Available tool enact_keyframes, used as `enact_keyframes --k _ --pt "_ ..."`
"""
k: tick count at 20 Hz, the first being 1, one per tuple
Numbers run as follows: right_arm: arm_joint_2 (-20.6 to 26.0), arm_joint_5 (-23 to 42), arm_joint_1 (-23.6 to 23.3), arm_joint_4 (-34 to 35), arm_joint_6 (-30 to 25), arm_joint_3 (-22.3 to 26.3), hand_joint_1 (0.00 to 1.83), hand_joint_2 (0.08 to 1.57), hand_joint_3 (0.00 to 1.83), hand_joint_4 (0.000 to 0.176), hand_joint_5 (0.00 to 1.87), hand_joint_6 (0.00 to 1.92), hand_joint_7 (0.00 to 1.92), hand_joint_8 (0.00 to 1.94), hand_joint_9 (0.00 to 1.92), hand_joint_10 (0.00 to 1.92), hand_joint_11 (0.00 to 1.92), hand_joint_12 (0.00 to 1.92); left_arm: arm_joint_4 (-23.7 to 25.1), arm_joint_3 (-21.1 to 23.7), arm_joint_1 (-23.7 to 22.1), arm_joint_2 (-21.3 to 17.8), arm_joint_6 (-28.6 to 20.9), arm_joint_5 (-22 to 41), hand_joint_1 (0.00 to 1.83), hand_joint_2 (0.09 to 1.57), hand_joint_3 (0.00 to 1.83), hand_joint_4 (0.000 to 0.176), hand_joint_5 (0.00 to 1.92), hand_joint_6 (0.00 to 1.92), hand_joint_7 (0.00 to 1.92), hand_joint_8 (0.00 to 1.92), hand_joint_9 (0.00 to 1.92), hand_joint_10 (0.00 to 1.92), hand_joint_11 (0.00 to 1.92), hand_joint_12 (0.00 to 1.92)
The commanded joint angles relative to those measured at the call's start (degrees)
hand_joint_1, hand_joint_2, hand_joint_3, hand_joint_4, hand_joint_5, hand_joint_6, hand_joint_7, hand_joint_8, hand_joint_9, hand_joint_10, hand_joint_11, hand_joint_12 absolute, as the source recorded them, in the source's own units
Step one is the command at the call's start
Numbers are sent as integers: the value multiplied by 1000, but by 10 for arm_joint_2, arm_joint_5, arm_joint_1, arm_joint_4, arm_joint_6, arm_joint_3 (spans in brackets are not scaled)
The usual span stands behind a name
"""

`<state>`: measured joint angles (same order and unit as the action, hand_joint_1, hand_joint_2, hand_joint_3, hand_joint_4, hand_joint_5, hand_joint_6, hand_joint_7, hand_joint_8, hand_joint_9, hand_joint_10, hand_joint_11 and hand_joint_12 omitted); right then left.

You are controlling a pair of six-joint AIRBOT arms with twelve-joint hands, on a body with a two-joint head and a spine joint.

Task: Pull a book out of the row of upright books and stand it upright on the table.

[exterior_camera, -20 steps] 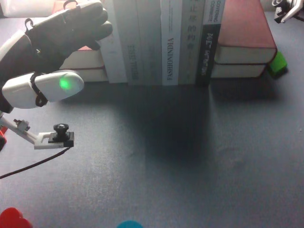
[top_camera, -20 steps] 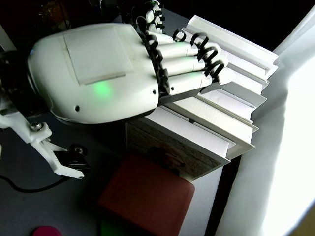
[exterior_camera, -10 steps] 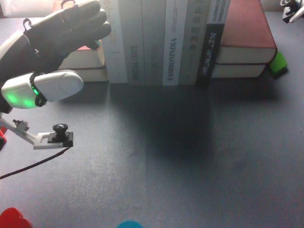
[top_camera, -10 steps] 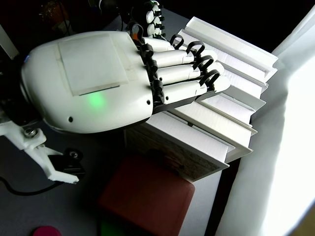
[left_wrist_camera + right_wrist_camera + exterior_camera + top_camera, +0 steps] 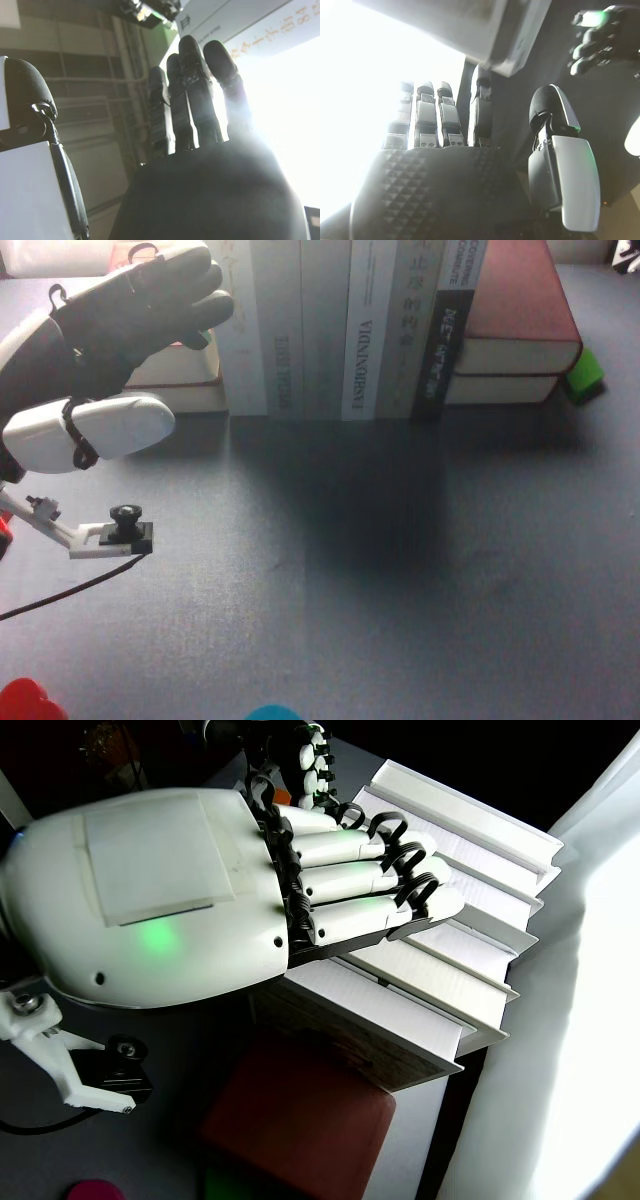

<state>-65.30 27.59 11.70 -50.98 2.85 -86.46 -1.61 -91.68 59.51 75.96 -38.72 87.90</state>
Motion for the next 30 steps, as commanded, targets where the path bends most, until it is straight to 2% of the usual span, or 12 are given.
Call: enact_keyframes --k 1,4,6,9,10,16,18,20,22,24,25,30 --pt "-1 41 -8 26 -1 0 357 1233 5 120 427 7 0 0 0 0 0 0 -18 2 -4 4 -6 63 979 854 4 32 441 1 428 1 517 0 0 1553" --pt "5 42 -9 41 2 -1 325 1244 7 138 398 0 0 0 0 0 0 0 -20 3 -1 3 -6 63 994 852 2 45 455 6 458 12 525 4 0 1554" --pt "7 44 -12 45 8 1 396 1251 6 112 419 8 0 0 0 0 0 0 -20 3 0 4 -6 62 977 863 4 36 439 0 402 0 494 0 0 1514" --pt "7 42 -13 44 12 -2 399 1253 5 111 436 12 0 0 0 0 0 0 -20 1 -1 5 -6 62 983 857 0 44 447 3 420 8 506 6 0 1535" --pt "5 39 -13 44 12 -5 320 1240 0 146 419 4 0 0 0 0 0 0 -20 1 -1 5 -6 62 995 855 0 28 448 3 417 5 506 6 0 1553" --pt "-11 21 3 36 12 -15 357 1242 0 158 400 0 0 0 0 0 0 0 -20 1 0 6 -6 63 983 862 3 25 445 1 437 11 498 2 0 1554" --pt "-20 15 8 22 12 -17 422 1165 0 122 456 17 0 0 0 0 0 0 -20 0 -1 7 -6 63 994 853 0 20 444 1 441 10 503 4 0 1553" --pt "-24 6 13 2 3 -17 128 1178 0 103 429 1 0 0 0 0 0 0 -20 0 -1 8 -6 63 991 848 0 20 452 4 429 3 515 9 0 1563" --pt "-29 -2 23 -13 -5 -18 526 1205 0 145 442 8 0 0 0 0 20 11 -21 0 0 9 -6 64 1012 844 0 19 467 9 438 6 517 10 0 1561" --pt "-39 -5 34 -37 -30 -25 813 1251 12 152 357 5 0 0 0 0 0 0 -22 -1 0 10 -6 65 991 848 0 31 457 4 456 10 519 11 0 1540" --pt "-42 -5 39 -44 -38 -28 544 1263 15 156 330 1 0 0 0 0 0 0 -22 0 0 10 -6 65 984 850 0 32 454 2 433 1 507 6 0 1535" --pt "-26 -5 42 -84 -62 -7 432 1250 6 176 361 18 0 0 0 0 0 0 -22 1 0 10 -6 65 1013 827 0 26 443 2 459 15 526 14 0 1543"
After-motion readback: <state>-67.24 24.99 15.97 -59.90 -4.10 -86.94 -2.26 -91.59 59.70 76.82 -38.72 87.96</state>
